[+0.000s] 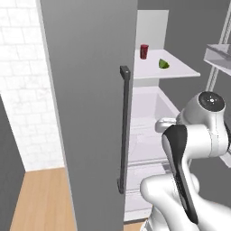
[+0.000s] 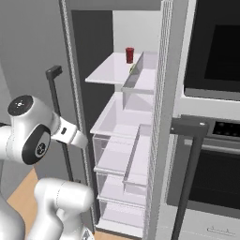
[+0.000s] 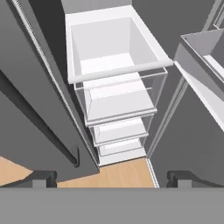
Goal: Grab a lemon wedge from the fridge and one ice cube from the ice bowl, and put them in the glass of lemonade.
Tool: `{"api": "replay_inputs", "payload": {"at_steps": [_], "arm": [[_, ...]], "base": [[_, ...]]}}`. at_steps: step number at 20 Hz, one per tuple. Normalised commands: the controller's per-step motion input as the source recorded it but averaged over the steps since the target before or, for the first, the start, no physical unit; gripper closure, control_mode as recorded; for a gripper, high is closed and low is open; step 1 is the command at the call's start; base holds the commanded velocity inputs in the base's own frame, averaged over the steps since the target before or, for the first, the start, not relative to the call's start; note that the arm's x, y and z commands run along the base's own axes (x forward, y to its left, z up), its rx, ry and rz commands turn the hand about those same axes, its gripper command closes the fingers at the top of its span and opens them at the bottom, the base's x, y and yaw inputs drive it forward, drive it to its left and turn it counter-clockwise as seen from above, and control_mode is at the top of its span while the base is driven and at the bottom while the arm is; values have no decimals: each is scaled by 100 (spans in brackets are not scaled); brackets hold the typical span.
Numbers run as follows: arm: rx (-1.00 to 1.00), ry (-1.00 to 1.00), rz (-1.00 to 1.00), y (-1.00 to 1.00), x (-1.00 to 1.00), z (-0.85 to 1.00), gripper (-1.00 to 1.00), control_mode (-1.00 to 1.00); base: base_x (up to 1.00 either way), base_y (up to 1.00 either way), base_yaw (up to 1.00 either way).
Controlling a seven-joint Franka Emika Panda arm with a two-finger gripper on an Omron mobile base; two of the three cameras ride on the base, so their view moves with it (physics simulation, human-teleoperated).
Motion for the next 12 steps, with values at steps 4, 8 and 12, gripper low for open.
{"api": "replay_inputs", "payload": {"at_steps": [4,8,12], "arm": [[0,0,0,0,0,0,-100,100],[0,0,0,0,0,0,-100,100],[0,0,0,0,0,0,-100,100]], "base": [[46,-34,0],[25,-24,0],[15,-23,-1]]}}
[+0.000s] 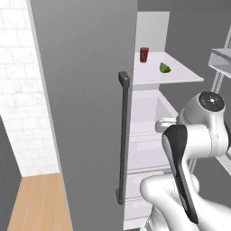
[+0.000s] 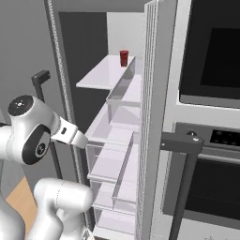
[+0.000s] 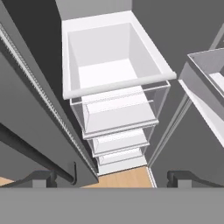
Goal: Grab a lemon wedge from the fridge and one ice cube from the ice bowl, and put them in the glass of lemonade.
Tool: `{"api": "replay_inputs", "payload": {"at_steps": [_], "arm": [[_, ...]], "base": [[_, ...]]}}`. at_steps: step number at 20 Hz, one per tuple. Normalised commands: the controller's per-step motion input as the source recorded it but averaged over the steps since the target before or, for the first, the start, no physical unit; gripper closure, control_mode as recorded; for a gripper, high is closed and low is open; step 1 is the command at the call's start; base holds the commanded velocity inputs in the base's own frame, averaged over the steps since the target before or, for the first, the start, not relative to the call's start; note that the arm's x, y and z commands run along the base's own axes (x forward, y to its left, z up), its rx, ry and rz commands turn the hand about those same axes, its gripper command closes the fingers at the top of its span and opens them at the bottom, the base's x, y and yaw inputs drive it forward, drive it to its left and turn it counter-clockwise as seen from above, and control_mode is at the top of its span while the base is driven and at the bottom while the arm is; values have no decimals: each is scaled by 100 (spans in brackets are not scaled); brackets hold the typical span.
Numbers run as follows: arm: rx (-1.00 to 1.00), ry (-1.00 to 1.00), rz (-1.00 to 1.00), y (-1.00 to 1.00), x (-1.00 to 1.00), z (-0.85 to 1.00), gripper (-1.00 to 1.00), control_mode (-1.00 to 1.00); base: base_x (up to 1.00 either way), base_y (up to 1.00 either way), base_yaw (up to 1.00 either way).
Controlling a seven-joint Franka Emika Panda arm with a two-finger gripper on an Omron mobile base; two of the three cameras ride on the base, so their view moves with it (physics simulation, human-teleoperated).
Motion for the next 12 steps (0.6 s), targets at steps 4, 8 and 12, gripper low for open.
{"api": "replay_inputs", "payload": {"at_steps": [4,8,12], "arm": [[0,0,0,0,0,0,-100,100],[0,0,0,0,0,0,-100,100],[0,0,0,0,0,0,-100,100]], "base": [[2,-30,-1],[0,-30,0],[2,-23,0]]}}
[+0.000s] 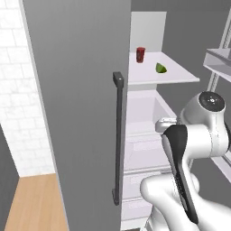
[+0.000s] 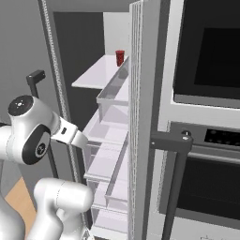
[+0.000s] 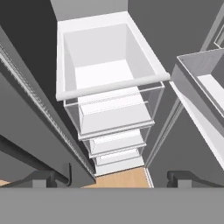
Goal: Grab a lemon wedge from the fridge and one ice cube from the ice bowl, and put them in the glass of lemonade.
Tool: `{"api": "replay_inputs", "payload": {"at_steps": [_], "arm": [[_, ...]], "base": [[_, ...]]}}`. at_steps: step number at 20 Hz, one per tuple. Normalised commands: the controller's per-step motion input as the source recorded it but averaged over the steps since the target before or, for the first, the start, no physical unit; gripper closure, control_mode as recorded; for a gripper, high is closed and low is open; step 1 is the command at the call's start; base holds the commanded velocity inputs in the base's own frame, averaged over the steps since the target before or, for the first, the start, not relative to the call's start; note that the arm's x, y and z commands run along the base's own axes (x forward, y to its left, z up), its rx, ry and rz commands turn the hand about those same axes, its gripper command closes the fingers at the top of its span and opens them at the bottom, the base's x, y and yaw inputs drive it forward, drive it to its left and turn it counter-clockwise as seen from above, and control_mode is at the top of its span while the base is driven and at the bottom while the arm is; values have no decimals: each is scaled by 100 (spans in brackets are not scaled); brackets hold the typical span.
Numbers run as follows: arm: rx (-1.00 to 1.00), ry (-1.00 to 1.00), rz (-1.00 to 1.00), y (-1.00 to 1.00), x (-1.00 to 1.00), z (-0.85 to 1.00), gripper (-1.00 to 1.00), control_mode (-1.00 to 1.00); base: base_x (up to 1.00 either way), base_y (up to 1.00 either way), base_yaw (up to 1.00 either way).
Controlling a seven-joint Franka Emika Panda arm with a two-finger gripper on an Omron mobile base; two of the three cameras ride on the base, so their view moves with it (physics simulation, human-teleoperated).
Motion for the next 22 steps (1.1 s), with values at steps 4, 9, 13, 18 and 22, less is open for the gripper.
{"api": "replay_inputs", "payload": {"at_steps": [4,9,13,18,22], "arm": [[0,0,0,0,0,0,-100,100],[0,0,0,-5,11,0,-100,-100],[0,-6,0,-1,22,20,-100,-100],[0,-5,0,0,22,42,-100,-100],[-1,-6,0,-3,32,37,-100,-100]], "base": [[11,-12,0],[8,-2,0],[0,0,0],[0,0,0],[0,0,0]]}}
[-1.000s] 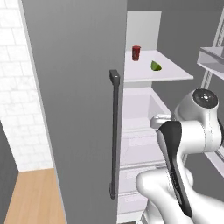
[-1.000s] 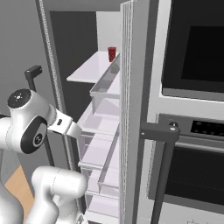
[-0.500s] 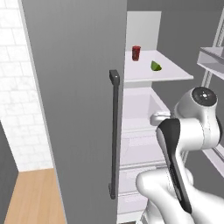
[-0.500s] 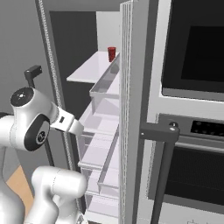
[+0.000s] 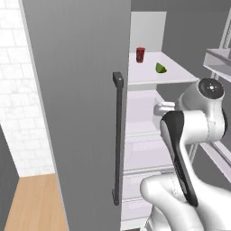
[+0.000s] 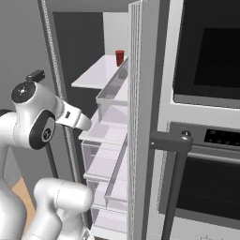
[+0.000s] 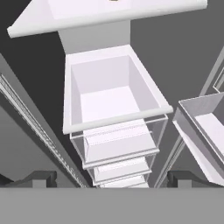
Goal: Grab a lemon wedge from the fridge and one ice cube from the ice bowl, and put them in the glass of lemonade.
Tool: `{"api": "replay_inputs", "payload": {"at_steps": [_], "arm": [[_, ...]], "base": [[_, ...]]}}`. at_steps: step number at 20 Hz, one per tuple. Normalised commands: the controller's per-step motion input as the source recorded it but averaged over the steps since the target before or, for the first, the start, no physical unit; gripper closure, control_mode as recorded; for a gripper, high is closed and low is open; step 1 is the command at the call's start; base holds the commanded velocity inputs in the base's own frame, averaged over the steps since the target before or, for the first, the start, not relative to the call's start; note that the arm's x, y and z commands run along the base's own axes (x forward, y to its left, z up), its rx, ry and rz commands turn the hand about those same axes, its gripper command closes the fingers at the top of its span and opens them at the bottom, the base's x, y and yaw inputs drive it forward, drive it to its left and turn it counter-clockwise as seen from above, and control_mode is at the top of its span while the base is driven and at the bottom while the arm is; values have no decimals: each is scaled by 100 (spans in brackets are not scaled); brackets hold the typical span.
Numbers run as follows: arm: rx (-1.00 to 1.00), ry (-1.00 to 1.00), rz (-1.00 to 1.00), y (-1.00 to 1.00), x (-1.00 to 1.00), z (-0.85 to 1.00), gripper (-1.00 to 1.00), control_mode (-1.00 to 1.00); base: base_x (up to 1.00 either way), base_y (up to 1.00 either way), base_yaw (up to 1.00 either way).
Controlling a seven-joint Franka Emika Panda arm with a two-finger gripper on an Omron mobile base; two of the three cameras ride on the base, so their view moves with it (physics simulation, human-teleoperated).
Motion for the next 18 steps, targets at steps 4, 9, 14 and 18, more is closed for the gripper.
{"api": "replay_inputs", "payload": {"at_steps": [4,9,14,18], "arm": [[0,0,1,-15,29,24,-100,-100],[0,0,3,-20,22,13,-100,-100],[-2,0,5,-8,20,20,-100,-100],[-6,0,2,0,30,19,-100,-100]], "base": [[0,0,0],[0,0,0],[0,0,0],[0,0,0]]}}
